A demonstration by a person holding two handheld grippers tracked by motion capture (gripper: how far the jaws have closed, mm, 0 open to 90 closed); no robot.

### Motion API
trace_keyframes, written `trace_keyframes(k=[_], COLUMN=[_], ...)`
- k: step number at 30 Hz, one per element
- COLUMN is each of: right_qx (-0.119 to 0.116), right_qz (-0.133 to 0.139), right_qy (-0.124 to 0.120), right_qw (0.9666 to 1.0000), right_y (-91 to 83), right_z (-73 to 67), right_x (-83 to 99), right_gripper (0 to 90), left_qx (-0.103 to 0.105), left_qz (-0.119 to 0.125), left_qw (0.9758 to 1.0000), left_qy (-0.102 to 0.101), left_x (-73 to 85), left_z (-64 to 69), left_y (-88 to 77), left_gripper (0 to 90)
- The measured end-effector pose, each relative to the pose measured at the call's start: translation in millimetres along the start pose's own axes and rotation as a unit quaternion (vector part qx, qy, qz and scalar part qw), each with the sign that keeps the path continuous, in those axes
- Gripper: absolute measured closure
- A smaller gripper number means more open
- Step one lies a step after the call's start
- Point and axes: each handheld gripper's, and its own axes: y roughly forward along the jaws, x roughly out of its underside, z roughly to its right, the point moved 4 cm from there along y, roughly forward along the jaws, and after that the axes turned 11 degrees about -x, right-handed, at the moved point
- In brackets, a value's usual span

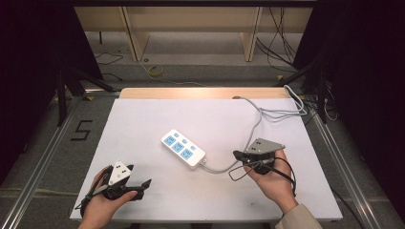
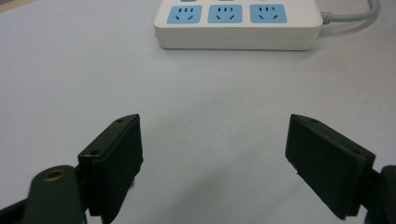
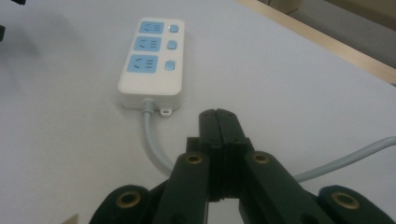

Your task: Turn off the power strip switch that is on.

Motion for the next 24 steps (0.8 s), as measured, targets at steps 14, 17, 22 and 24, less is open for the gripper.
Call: trace_keyframes(k=[14, 17, 22, 24], right_qx=[-0.004, -0.007, -0.008, -0.009], right_qz=[-0.008, -0.012, -0.016, -0.018], right_qy=[0.004, 0.002, 0.001, 0.001], right_qw=[1.0000, 0.9999, 0.9998, 0.9998], right_y=[3.9, 5.4, 7.8, 9.0], right_z=[1.1, 1.1, 1.6, 1.8], right_x=[-4.8, -6.1, -8.8, -10.0], right_gripper=[90.0, 90.0, 90.0, 90.0], left_qx=[0.000, 0.000, 0.000, 0.001], left_qz=[-0.001, -0.001, 0.000, -0.001], left_qw=[1.0000, 1.0000, 1.0000, 1.0000], left_qy=[0.001, 0.003, 0.002, 0.002], left_x=[-0.2, -0.3, -0.3, -0.2], left_z=[0.3, 0.4, 0.6, 0.5], left_y=[0.1, 0.0, 0.3, 0.2], left_gripper=[19.0, 18.9, 19.0, 19.0])
